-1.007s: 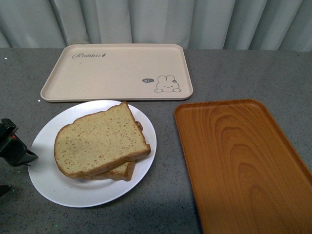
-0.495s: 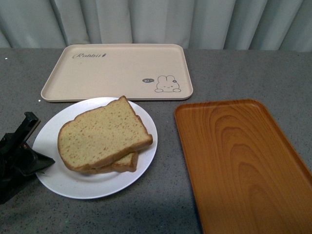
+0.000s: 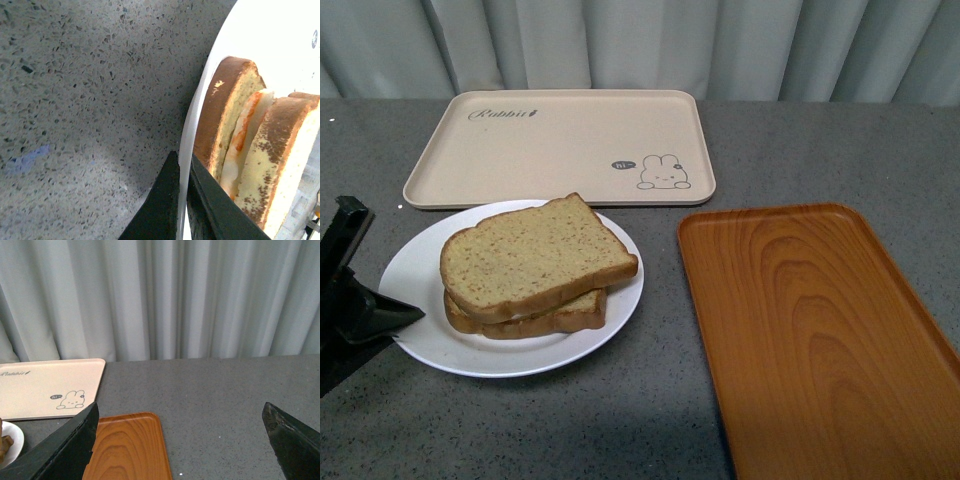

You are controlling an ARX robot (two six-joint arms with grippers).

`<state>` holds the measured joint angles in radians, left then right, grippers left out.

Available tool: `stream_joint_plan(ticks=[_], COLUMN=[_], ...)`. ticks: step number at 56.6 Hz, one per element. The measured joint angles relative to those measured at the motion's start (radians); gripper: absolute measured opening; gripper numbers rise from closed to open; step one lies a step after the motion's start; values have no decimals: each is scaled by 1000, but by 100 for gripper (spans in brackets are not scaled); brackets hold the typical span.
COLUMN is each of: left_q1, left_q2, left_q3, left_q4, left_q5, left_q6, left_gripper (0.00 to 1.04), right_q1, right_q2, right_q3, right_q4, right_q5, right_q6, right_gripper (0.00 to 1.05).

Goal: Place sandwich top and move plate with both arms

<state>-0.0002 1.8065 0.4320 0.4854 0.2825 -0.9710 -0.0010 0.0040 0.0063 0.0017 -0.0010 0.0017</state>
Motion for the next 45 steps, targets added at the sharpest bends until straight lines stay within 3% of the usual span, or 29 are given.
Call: stream_joint_plan(ticks=[24, 45], left_q1=[45, 11], left_q2=[-154, -146], left_q3=[-84, -79], left_q4=[62, 264], left_q5=[40, 94], left_q6=[-73, -223], left_gripper=[4, 4], right_q1=[0, 0], right_q2=[0, 0], right_q3=[0, 0], right_q4=[0, 0], right_q5=[0, 0], right_q6=[0, 0], right_gripper=[96, 96])
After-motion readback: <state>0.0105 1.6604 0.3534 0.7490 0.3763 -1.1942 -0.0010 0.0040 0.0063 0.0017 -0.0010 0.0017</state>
